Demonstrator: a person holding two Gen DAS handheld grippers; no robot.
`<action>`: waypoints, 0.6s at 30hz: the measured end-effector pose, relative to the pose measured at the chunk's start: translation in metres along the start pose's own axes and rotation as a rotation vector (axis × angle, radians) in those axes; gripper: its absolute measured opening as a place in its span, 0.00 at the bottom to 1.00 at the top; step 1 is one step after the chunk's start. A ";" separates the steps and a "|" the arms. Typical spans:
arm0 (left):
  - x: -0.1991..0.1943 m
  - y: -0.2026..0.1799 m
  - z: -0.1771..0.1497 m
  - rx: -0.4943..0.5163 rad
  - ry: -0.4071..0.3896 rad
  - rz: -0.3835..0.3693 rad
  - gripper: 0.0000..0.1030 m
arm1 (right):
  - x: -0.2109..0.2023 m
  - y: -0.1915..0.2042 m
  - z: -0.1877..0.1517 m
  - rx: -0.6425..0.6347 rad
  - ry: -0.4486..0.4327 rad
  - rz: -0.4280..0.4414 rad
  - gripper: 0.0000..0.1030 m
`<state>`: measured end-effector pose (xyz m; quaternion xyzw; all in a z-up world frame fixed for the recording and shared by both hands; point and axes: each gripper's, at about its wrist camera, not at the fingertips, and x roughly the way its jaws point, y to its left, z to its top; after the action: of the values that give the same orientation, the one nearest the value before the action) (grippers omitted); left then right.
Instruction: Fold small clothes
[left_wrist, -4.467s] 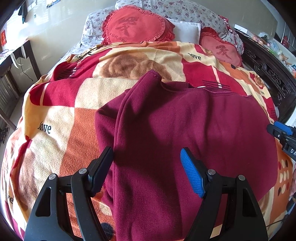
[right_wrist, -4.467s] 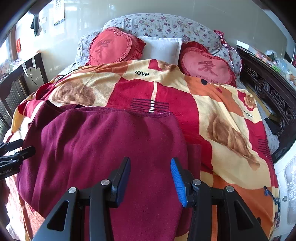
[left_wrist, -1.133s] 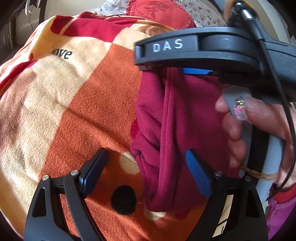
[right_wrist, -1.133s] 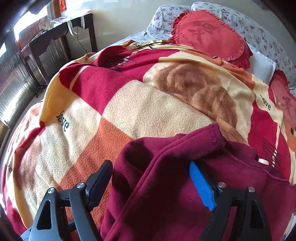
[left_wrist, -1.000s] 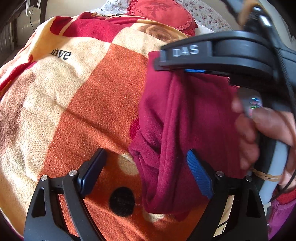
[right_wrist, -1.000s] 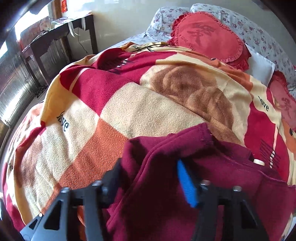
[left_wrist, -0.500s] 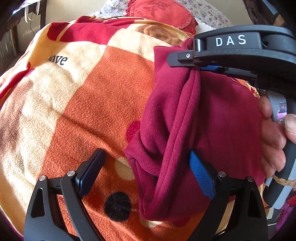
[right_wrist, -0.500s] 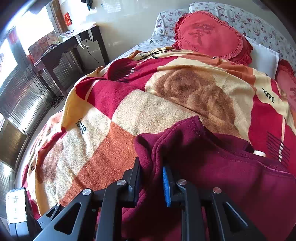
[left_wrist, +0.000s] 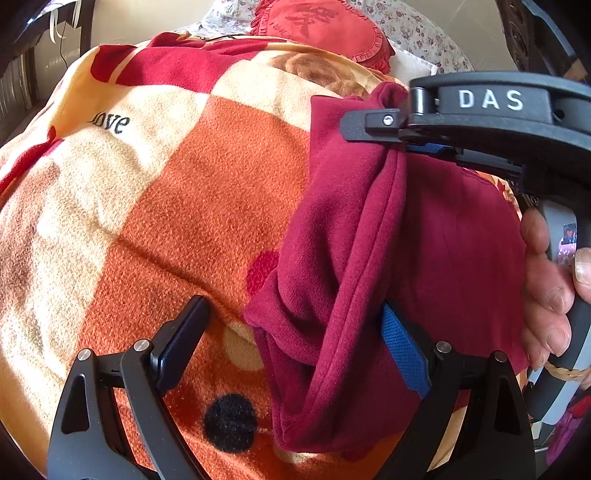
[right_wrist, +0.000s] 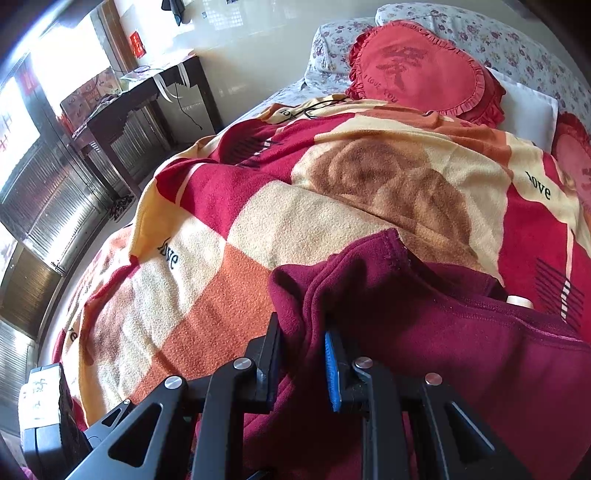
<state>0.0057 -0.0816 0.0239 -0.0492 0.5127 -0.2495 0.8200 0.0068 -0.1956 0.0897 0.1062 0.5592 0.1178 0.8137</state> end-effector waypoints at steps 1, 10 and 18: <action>0.000 0.002 0.001 0.000 0.000 -0.001 0.89 | -0.001 -0.001 0.000 0.002 -0.001 0.005 0.19; 0.002 0.010 0.002 0.012 -0.019 -0.027 0.78 | -0.007 -0.006 -0.002 0.017 -0.011 0.034 0.18; -0.002 0.009 -0.004 -0.015 -0.015 -0.100 0.58 | 0.001 -0.003 0.001 0.009 0.017 0.031 0.18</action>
<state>0.0052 -0.0719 0.0204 -0.0828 0.5053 -0.2857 0.8101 0.0082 -0.1983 0.0880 0.1172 0.5648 0.1287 0.8066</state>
